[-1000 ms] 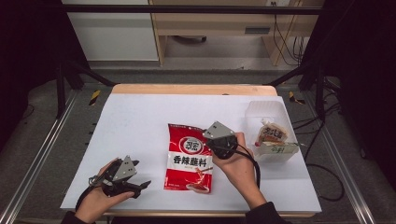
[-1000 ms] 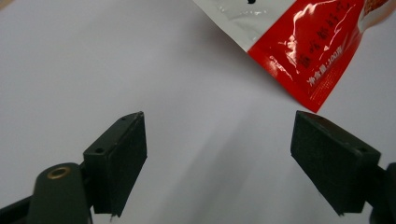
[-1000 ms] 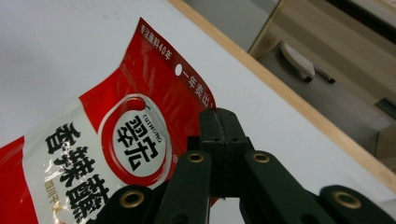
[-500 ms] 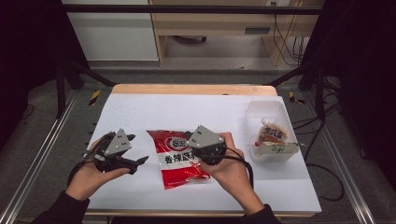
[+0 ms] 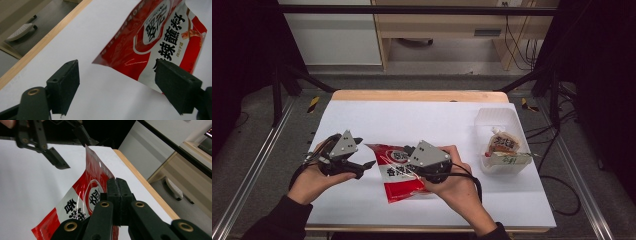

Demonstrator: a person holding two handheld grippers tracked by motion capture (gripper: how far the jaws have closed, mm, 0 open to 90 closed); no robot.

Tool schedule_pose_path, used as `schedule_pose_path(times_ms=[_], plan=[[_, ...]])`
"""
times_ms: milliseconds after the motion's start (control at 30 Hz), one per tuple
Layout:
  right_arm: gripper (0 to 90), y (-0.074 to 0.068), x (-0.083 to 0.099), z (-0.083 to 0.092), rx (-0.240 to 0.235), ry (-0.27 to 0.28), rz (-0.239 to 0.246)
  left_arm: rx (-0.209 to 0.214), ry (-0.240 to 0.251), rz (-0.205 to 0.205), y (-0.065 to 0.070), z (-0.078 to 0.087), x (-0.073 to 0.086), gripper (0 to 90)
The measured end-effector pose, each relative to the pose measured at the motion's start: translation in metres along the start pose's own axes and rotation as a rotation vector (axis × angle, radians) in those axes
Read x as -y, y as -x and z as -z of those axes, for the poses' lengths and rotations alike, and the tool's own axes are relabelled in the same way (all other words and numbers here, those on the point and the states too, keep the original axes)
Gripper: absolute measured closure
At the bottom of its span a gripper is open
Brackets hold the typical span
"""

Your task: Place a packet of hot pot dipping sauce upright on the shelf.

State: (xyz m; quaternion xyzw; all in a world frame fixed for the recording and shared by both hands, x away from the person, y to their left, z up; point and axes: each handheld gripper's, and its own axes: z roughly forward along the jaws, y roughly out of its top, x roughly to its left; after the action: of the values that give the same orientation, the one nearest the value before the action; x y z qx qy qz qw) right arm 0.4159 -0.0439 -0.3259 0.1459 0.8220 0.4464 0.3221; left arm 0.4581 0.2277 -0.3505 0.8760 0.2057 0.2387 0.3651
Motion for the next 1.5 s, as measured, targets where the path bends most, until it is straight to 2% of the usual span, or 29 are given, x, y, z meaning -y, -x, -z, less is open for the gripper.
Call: schedule_pose_path(times_ms=[200,400,567,667,733,867,1000,1067,1167,1267,1400,1500], plan=[[90.0,0.0,-0.011,0.003,-0.006,0.015,0.017,0.025,0.015,0.02,-0.006,-0.005,-0.003,24.6],[90.0,0.003,-0.014,0.001,-0.014,0.012,0.02,0.108,0.015,0.049,-0.009,-0.01,-0.008,37.6],[90.0,0.006,-0.012,0.001,-0.014,0.006,0.008,0.128,-0.006,0.039,-0.009,-0.013,-0.013,58.4],[90.0,0.009,-0.011,0.004,-0.015,0.0,0.009,0.11,-0.012,0.006,-0.006,-0.012,-0.016,69.7],[90.0,0.01,-0.01,0.007,-0.014,-0.005,0.011,0.116,-0.01,0.004,-0.004,-0.012,-0.017,78.2],[90.0,0.013,-0.005,0.012,-0.015,-0.027,0.014,0.115,0.003,-0.015,0.0,-0.012,-0.022,88.6],[90.0,0.019,0.003,0.019,-0.01,-0.057,0.001,0.115,0.048,-0.004,0.001,-0.007,-0.028,90.0],[90.0,0.023,0.007,0.022,-0.015,-0.067,-0.007,0.108,0.054,-0.019,0.003,-0.006,-0.033,90.0],[90.0,0.026,0.012,0.025,-0.017,-0.091,0.0,0.097,0.056,-0.033,0.006,-0.004,-0.041,90.0],[90.0,0.031,0.015,0.028,-0.018,-0.1,-0.008,0.102,0.058,-0.046,0.007,-0.003,-0.048,90.0],[89.9,0.037,0.017,0.03,-0.023,-0.12,-0.015,0.105,0.039,-0.072,0.01,-0.003,-0.056,90.0],[77.5,0.038,0.016,0.031,-0.035,-0.155,0.0,0.104,0.034,-0.083,0.013,-0.003,-0.06,90.0]])
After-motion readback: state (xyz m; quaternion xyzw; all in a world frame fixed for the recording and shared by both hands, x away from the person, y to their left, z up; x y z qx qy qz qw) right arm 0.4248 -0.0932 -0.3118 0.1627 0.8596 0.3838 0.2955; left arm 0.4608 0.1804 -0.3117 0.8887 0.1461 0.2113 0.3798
